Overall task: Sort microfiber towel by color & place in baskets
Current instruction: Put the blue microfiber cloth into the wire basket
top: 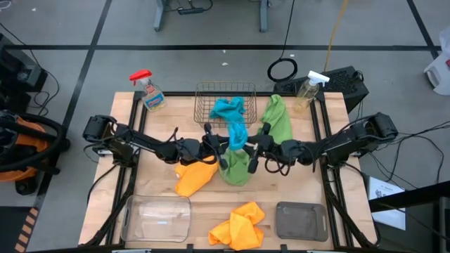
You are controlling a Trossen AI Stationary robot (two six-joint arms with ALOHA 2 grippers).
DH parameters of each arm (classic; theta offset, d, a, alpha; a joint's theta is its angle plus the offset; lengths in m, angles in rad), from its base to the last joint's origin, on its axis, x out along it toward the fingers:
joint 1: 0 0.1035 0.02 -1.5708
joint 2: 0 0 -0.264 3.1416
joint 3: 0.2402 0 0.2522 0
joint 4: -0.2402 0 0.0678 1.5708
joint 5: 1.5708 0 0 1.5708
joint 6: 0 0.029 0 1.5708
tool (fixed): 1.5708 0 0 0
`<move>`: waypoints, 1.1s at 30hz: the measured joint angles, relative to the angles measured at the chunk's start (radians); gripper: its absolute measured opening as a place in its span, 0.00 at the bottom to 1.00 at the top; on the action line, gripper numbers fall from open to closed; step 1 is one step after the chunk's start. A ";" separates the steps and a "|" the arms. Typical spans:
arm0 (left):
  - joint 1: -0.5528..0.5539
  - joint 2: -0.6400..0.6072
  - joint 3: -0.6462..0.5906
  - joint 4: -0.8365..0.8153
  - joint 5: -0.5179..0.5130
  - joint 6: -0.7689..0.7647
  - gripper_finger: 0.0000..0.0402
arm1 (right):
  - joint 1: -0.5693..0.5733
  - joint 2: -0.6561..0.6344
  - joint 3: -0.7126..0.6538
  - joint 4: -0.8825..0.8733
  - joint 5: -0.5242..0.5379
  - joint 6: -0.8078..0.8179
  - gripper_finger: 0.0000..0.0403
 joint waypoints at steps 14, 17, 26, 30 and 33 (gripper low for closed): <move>0.161 -0.171 0.000 -0.224 0.119 0.024 0.04 | -0.001 -0.159 0.000 -0.349 0.083 -0.005 0.59; 0.218 -0.188 0.008 -0.227 0.224 0.024 0.04 | -0.001 -0.157 0.000 -0.378 0.083 -0.002 0.59; 0.407 -0.202 0.067 -0.408 0.322 0.020 0.01 | -0.001 -0.158 -0.001 -0.400 0.081 -0.010 0.55; 0.472 -0.202 0.080 -0.446 0.361 0.015 0.01 | -0.001 -0.158 -0.001 -0.420 0.080 -0.013 0.55; 0.507 -0.202 0.082 -0.447 0.390 0.010 0.01 | -0.001 -0.158 -0.001 -0.430 0.080 -0.014 0.55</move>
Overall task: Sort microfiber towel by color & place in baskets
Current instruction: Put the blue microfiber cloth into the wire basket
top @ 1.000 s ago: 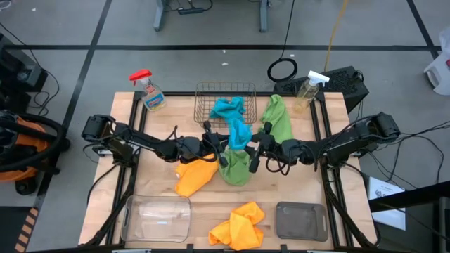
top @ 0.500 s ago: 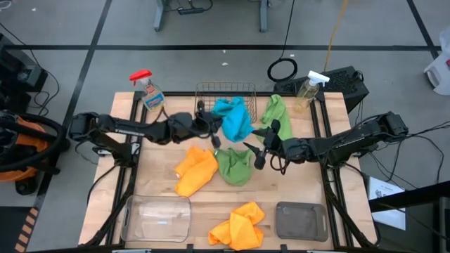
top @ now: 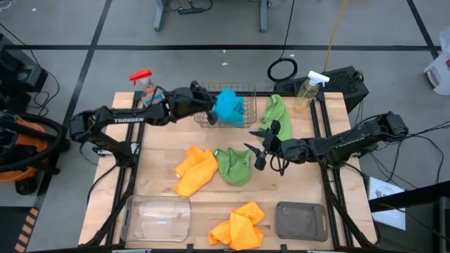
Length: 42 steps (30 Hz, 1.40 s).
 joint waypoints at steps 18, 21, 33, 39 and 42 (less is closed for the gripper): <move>0.056 0.061 0.170 -0.233 0.026 0.062 0.00 | 0.000 -0.019 0.000 -0.005 0.002 -0.007 0.55; 0.060 0.126 0.204 -0.230 0.105 0.065 0.00 | 0.000 -0.035 0.001 -0.006 0.003 -0.009 0.55; 0.090 0.378 0.407 -0.481 0.103 0.219 0.01 | 0.000 -0.047 0.001 -0.116 0.009 0.029 0.55; 0.110 0.389 0.417 -0.597 -0.023 0.309 0.02 | 0.000 -0.047 0.001 -0.140 0.009 0.038 0.55; 0.116 0.389 0.417 -0.623 -0.035 0.322 0.03 | 0.000 -0.047 0.001 -0.138 0.009 0.038 0.55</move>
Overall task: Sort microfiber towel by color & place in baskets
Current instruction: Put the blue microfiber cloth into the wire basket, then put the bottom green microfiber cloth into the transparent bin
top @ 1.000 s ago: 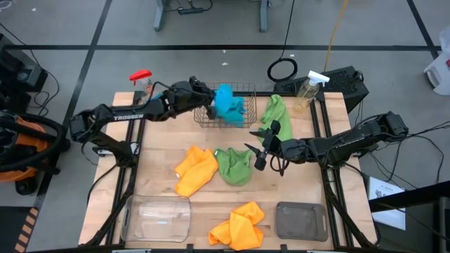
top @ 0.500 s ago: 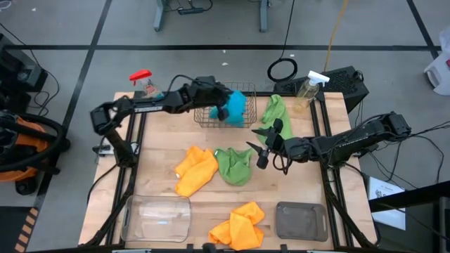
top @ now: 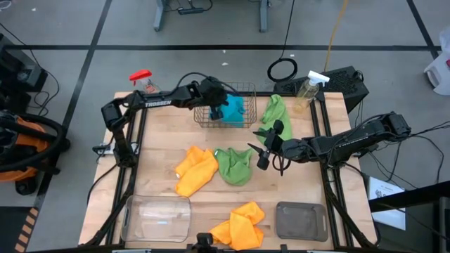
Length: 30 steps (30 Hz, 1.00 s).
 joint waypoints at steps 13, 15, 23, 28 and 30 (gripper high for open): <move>0.002 -0.018 0.000 -0.176 -0.125 0.041 0.32 | 0.000 0.000 0.000 -0.004 -0.001 0.000 0.55; -0.001 -0.032 0.000 -0.204 -0.142 0.072 0.39 | 0.000 0.000 0.000 -0.006 -0.001 0.001 0.55; -0.022 -0.155 -0.001 -0.226 -0.108 0.058 0.48 | 0.000 0.000 0.000 -0.025 -0.001 0.015 0.55; -0.033 -0.166 0.001 -0.165 0.017 0.115 0.39 | -0.001 0.000 0.000 -0.025 0.011 0.018 0.55; -0.032 -0.136 0.001 -0.154 0.017 0.158 0.32 | -0.001 0.000 0.000 -0.025 0.014 0.019 0.55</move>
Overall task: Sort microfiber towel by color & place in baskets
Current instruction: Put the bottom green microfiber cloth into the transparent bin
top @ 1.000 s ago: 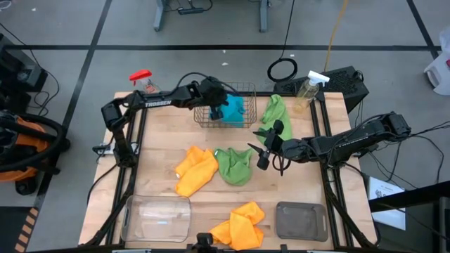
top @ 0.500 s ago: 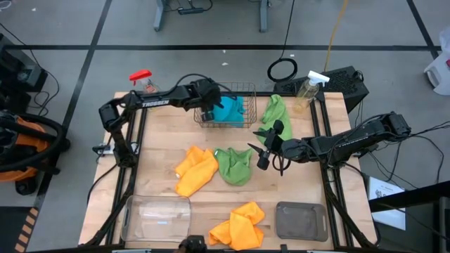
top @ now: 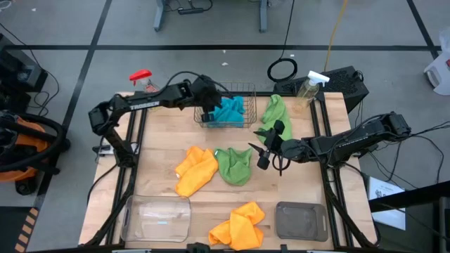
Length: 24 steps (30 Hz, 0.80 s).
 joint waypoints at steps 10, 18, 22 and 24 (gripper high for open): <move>0.043 0.136 -0.001 0.041 0.109 -0.013 0.02 | 0.001 0.000 0.000 -0.060 0.004 0.034 0.55; 0.055 0.218 0.000 0.045 0.141 -0.037 0.01 | 0.001 0.000 0.000 -0.067 0.004 0.034 0.55; 0.056 0.220 0.001 0.076 0.115 -0.075 0.02 | 0.004 0.000 0.000 -0.068 0.004 0.041 0.55; 0.054 0.211 -0.001 0.072 0.105 -0.088 0.03 | 0.005 0.000 0.000 -0.070 0.003 0.044 0.55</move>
